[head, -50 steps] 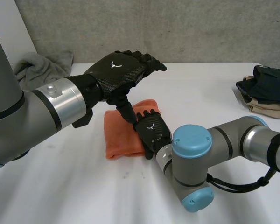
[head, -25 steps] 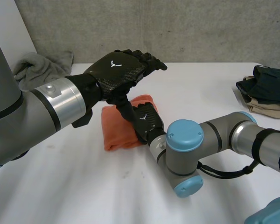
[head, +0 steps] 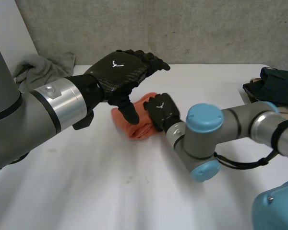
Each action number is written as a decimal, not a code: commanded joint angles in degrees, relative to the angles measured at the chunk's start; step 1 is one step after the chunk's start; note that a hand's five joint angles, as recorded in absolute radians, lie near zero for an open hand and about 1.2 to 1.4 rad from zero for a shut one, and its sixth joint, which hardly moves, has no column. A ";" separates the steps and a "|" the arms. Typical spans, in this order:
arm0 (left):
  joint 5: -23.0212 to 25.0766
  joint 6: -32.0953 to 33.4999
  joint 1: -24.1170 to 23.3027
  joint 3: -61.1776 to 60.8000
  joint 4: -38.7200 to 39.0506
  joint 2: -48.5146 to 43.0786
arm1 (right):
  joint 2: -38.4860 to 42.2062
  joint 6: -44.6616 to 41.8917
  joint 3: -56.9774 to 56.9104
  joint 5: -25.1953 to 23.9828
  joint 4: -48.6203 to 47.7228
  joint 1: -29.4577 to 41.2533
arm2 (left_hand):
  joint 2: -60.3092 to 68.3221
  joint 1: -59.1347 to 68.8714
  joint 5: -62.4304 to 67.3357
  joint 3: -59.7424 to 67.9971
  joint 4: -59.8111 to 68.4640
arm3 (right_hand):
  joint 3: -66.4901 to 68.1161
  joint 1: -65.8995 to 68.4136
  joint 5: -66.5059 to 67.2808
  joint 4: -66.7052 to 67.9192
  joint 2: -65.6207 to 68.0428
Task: Fold the laundry.
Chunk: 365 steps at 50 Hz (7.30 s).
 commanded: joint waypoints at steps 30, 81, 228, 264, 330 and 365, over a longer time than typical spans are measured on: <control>0.05 -4.75 2.69 -0.07 0.09 1.12 | -5.53 8.71 -22.15 -20.13 -10.80 -33.88 | 5.34 7.13 5.52 6.12 5.46 | 14.27 29.66 17.85 12.13 13.38; -0.03 -4.92 2.08 -0.78 0.70 0.50 | -19.13 0.18 14.92 -26.48 -6.42 -58.33 | 5.17 6.96 5.35 5.95 5.29 | -55.73 -40.34 -52.15 -57.87 -56.62; 5.06 -6.23 12.91 -2.60 33.84 -14.63 | -35.32 -4.30 52.99 -7.58 -12.39 -17.90 | 66.88 68.67 67.07 67.66 67.00 | -55.73 -40.34 -52.15 -57.87 -56.62; -10.67 -2.39 13.85 -15.63 24.44 -11.19 | -40.07 4.75 34.80 -14.51 29.14 -20.81 | 12.23 14.02 12.42 13.01 12.36 | -55.73 -40.34 -52.15 -57.87 -56.62; -13.83 -13.10 -2.85 -16.07 17.58 -9.88 | -10.17 -8.00 6.75 -1.70 -4.04 -11.05 | 12.43 14.22 12.61 13.20 12.55 | -55.73 -40.34 -52.15 -57.87 -56.62; -11.81 -5.36 2.78 -32.15 19.60 -5.56 | -34.00 30.68 38.84 -9.07 26.91 -14.22 | 11.90 13.69 12.08 12.68 12.02 | -48.42 -33.02 -44.83 -50.55 -49.31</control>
